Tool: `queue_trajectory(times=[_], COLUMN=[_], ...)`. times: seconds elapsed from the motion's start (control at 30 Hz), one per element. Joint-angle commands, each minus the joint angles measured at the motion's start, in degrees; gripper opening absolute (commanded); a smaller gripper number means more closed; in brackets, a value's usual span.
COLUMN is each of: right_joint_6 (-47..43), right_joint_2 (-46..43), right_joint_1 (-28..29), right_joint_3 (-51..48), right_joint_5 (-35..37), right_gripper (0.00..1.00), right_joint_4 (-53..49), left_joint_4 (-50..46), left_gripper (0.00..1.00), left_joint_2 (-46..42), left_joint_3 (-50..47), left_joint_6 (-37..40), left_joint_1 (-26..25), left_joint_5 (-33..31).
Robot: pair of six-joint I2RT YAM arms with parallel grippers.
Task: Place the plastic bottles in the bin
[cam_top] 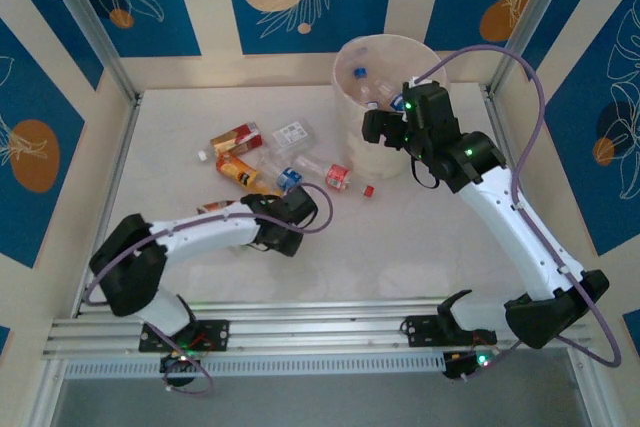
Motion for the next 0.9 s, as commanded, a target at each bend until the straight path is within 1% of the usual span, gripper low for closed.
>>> queue_trajectory(times=[0.0,0.23,0.4,0.5,0.67,0.87], right_joint_6=[2.38,5.62,6.68,6.75,5.9,3.98], right_joint_2=[-2.38,-3.47,-3.02,-2.55,-1.0,1.92], right_joint_1=[-0.01,-0.01,-0.01,0.04,0.34,1.08], right_joint_3=[-1.26,-4.66,-5.71,-5.89,-5.39,-3.79], right_joint_5=[-6.16,-21.42,-31.05,-35.53,-40.37,-42.03], right_gripper=[0.99,0.99,0.99,0.99,0.99,0.99], right_joint_4=[1.45,6.9,10.55,12.45,13.6,11.98], left_joint_4=[4.19,17.76,28.89,35.11,41.25,44.26], left_gripper=[0.32,0.3,0.3,0.3,0.31,0.31], left_joint_2=[-5.59,-14.54,-17.86,-18.68,-19.39,-20.44], left_joint_3=[1.5,-2.25,-5.84,-7.73,-8.5,-8.16], left_joint_6=[0.09,4.33,12.78,18.21,23.43,25.62], left_joint_1=[-0.72,-0.71,-0.75,-0.74,-0.77,-0.75], left_joint_5=[-2.67,-5.92,-8.94,-10.3,-8.51,-3.69])
